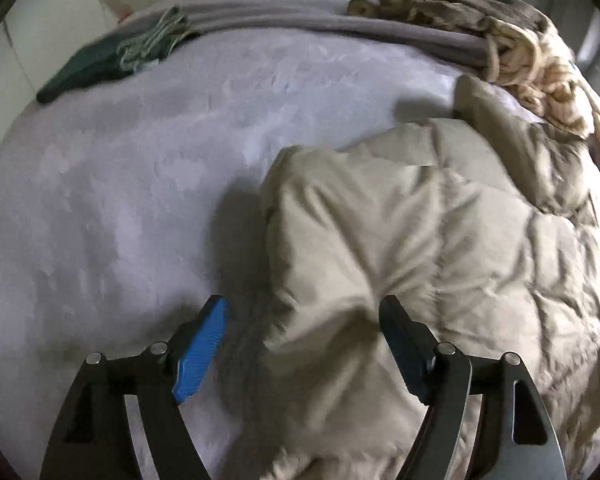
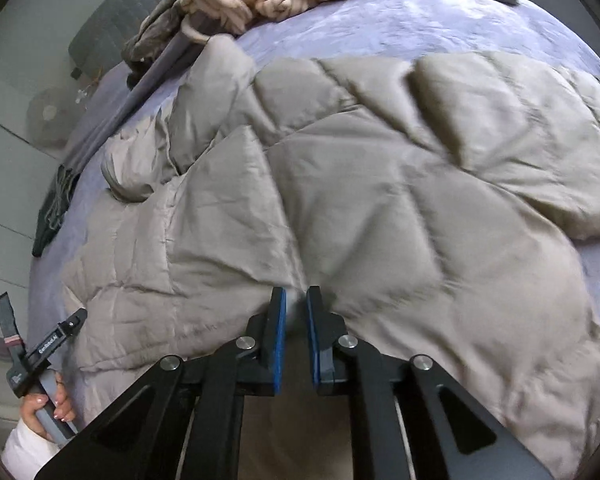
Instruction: Fold large clothes
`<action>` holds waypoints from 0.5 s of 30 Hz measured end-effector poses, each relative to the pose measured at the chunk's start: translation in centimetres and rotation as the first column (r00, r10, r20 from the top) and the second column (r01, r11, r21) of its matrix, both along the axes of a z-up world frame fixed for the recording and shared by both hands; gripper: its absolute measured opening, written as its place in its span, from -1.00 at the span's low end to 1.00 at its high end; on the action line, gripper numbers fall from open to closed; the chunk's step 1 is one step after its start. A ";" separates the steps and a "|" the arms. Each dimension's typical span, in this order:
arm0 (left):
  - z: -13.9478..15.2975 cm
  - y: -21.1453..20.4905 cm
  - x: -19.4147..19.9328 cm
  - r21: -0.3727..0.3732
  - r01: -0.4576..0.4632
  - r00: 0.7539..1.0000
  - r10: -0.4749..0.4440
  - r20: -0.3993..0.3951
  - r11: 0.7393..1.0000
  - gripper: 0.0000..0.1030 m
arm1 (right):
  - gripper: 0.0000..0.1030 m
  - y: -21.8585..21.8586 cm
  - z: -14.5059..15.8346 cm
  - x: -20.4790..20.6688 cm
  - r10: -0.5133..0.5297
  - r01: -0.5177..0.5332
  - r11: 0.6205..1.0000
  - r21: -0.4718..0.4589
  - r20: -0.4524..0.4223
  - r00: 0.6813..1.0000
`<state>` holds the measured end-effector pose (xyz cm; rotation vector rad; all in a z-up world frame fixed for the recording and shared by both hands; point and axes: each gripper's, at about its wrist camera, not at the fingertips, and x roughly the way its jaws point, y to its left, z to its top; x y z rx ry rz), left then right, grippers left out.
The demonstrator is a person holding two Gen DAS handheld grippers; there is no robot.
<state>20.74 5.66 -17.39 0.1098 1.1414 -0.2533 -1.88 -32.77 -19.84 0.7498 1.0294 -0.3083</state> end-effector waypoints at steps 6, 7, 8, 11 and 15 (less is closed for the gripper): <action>2.1 -3.1 -3.8 0.003 0.066 0.998 -0.066 -0.006 0.998 0.54 | -0.33 -0.7 0.9 -2.9 -0.053 0.050 0.994 0.094 0.029 0.998; 2.2 -4.1 -4.5 -0.004 0.078 0.997 -0.078 -0.021 0.997 0.54 | -0.19 -0.7 1.0 -3.3 -0.059 0.056 0.993 0.104 0.033 0.998; 2.3 -4.9 -5.0 -0.010 0.088 0.996 -0.088 -0.033 0.996 0.54 | -0.15 -0.8 1.0 -3.8 -0.067 0.062 0.991 0.117 0.039 0.997; 2.3 -7.3 -6.5 -0.019 0.119 0.991 -0.120 -0.065 0.993 0.54 | -0.08 -0.9 1.0 -5.3 -0.082 0.076 0.987 0.141 0.040 0.996; 2.7 -10.7 -8.8 -0.034 0.167 0.982 -0.169 -0.079 0.985 0.82 | 0.14 -1.8 0.9 -6.7 -0.101 0.093 0.983 0.159 0.042 0.994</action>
